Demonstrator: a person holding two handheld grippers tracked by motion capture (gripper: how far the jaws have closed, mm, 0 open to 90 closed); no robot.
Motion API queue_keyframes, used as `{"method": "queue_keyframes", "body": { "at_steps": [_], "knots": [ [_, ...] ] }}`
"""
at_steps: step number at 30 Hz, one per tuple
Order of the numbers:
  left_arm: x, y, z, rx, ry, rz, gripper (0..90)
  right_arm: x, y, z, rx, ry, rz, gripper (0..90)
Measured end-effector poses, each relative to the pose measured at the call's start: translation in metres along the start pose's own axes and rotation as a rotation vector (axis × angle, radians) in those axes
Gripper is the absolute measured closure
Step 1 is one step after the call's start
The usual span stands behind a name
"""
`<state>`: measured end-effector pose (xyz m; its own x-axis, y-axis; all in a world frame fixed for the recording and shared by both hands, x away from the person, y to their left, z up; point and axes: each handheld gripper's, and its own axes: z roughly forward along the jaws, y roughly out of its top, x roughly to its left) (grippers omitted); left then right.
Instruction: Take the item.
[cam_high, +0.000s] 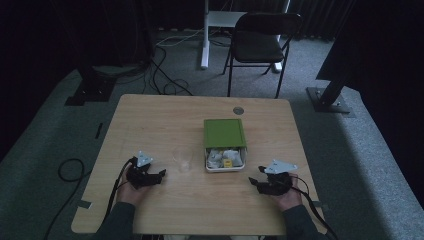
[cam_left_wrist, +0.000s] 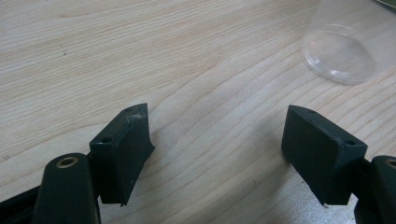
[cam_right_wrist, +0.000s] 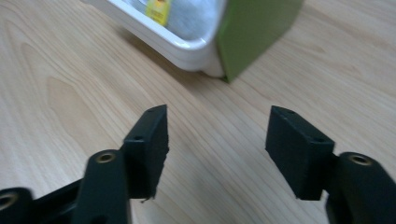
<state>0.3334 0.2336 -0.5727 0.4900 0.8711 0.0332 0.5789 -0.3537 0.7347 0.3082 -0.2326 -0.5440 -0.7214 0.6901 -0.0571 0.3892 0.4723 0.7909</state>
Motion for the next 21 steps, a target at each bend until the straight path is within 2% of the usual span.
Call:
{"method": "queue_keyframes", "body": {
  "at_steps": [4, 11, 14, 21],
  "knots": [
    [0.0, 0.0, 0.0, 0.0, 0.0, 0.0, 25.0, 0.004, 0.004, 0.0, -0.029, 0.03, 0.001, 42.5],
    [0.0, 0.0, 0.0, 0.0, 0.0, 0.0, 25.0, 0.01, 0.012, 0.005, -0.032, 0.045, -0.026, 44.7],
    [0.0, 0.0, 0.0, 0.0, 0.0, 0.0, 25.0, 0.019, 0.019, 0.009, -0.04, 0.064, -0.058, 48.7],
    [0.0, 0.0, 0.0, 0.001, 0.0, 0.0, 25.0, 0.026, 0.027, 0.008, -0.065, 0.099, -0.076, 54.3]
  ]
}}
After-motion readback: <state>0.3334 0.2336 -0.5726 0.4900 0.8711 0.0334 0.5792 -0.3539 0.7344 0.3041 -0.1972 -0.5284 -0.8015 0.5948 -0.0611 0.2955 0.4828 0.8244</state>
